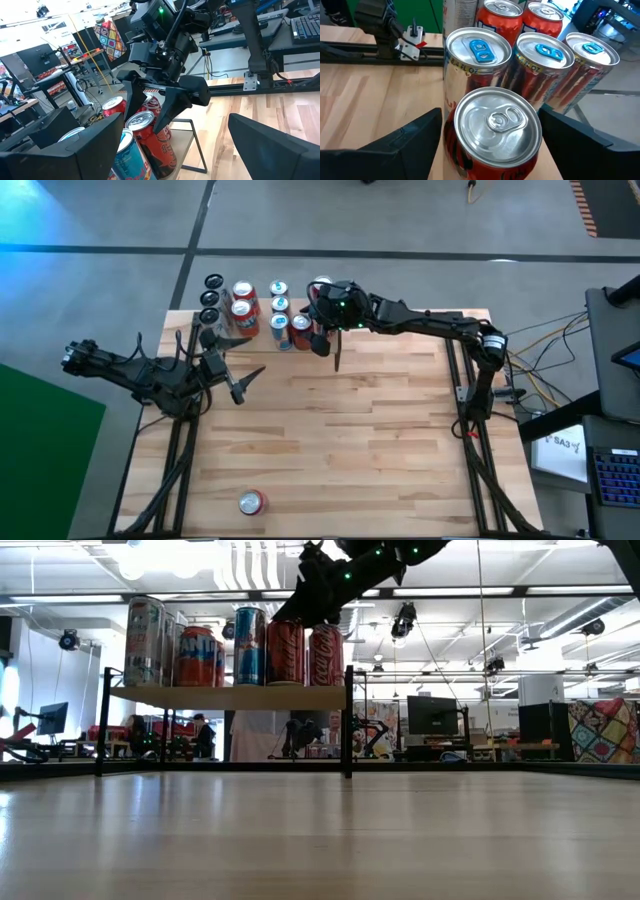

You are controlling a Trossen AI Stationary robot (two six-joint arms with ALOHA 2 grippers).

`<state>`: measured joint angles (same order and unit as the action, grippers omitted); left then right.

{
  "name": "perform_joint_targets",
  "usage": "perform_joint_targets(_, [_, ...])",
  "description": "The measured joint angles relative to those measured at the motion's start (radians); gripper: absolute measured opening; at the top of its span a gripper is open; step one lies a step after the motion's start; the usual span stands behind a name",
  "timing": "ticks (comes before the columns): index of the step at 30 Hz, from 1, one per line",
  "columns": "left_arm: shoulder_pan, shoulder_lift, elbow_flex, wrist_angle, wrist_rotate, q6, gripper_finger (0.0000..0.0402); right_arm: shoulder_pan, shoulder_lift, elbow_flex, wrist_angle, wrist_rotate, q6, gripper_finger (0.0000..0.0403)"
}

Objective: Place canned beverage on shelf
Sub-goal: Adjust the red black soda cans on the shelf

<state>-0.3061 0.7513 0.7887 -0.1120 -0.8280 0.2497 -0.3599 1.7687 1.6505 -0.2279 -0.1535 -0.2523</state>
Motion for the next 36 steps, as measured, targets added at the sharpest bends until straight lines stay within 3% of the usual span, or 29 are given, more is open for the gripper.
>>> perform_joint_targets(13, [0.000, 0.000, 0.000, 0.000, 0.000, 0.000, 0.0346, 0.000, -0.012, 0.000, -0.003, -0.007, 0.023, 0.0257])
perform_joint_targets(36, [0.000, 0.000, 0.000, 0.000, 0.000, 0.000, 0.0346, -0.001, 0.003, -0.001, 0.000, 0.000, 0.003, 0.0286])
